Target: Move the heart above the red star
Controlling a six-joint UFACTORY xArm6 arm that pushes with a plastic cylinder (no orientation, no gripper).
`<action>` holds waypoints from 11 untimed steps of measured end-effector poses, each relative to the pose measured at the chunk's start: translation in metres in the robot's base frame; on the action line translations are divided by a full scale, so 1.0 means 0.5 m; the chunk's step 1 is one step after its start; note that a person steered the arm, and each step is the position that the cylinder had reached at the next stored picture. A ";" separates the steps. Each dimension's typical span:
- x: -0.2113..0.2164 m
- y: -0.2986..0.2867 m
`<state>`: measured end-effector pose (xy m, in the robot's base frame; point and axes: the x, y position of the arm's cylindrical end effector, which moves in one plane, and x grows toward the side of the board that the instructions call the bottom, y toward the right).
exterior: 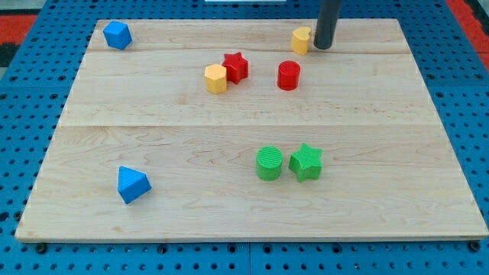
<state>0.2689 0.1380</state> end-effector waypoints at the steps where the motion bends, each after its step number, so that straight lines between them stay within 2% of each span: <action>1: -0.043 -0.073; 2: -0.079 -0.102; 3: -0.120 -0.004; 5: -0.067 -0.066; 6: -0.109 -0.195; 7: -0.113 -0.193; 8: -0.149 -0.140; 9: -0.147 -0.253; 10: -0.127 -0.303; 11: -0.127 -0.237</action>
